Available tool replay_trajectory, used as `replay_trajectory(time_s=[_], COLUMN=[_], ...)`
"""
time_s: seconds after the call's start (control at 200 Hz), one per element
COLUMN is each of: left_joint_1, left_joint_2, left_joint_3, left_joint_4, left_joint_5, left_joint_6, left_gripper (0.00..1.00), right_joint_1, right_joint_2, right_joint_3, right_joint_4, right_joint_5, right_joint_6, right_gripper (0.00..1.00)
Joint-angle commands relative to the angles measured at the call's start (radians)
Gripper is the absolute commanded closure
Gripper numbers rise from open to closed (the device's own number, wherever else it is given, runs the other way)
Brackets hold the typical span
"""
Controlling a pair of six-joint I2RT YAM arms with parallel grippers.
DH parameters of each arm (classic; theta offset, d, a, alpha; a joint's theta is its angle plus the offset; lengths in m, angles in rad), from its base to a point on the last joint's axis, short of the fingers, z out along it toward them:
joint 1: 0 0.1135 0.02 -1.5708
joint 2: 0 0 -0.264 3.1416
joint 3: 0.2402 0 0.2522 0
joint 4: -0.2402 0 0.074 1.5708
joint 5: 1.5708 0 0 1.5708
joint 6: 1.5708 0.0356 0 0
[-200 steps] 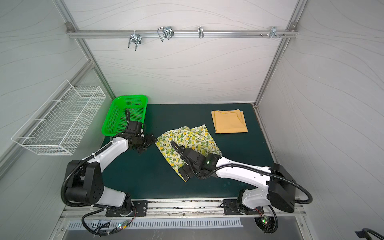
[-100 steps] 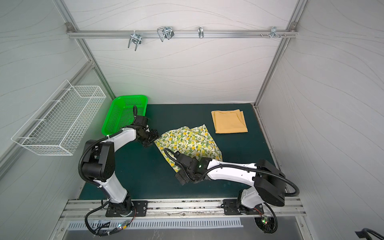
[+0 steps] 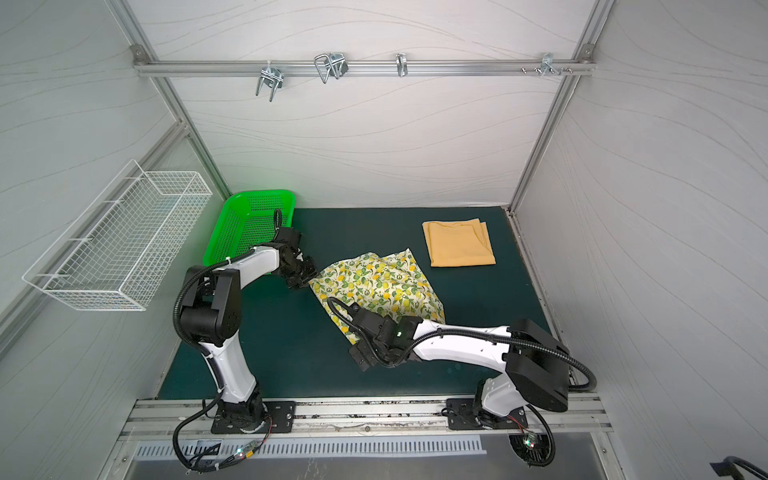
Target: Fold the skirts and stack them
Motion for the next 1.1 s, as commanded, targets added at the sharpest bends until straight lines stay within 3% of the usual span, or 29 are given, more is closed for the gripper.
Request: replay_trajectory(time_s=[0.0, 0.065, 0.155, 0.225, 0.38, 0.735, 1.096], left_joint_1=[0.002, 0.003, 0.003, 0.002, 0.002, 0.002, 0.003], left_joint_2=[0.024, 0.033, 0.043, 0.048, 0.043, -0.085, -0.179], left_joint_3=[0.045, 0.050, 0.058, 0.066, 0.074, 0.014, 0.022], left_joint_4=[-0.032, -0.035, -0.041, -0.053, -0.063, -0.038, -0.049], left_joint_5=[-0.017, -0.014, -0.010, -0.016, -0.014, 0.010, 0.046], left_joint_6=[0.020, 0.021, 0.022, 0.021, 0.023, 0.001, -0.011], left_gripper=[0.53, 0.62, 0.68, 0.92, 1.00, 1.00, 1.00], right_joint_1=[0.009, 0.009, 0.011, 0.014, 0.024, 0.081, 0.088], right_joint_2=[-0.010, -0.010, -0.007, -0.007, -0.003, 0.092, 0.215], right_joint_3=[-0.014, -0.015, -0.020, -0.024, -0.033, 0.004, 0.039], right_joint_4=[0.009, 0.009, 0.014, 0.017, 0.026, 0.056, 0.068], right_joint_5=[0.009, 0.006, 0.003, 0.003, 0.001, 0.007, 0.034], right_joint_6=[0.011, 0.013, 0.016, 0.020, 0.022, 0.028, 0.030], right_gripper=[0.01, 0.01, 0.01, 0.01, 0.01, 0.01, 0.14])
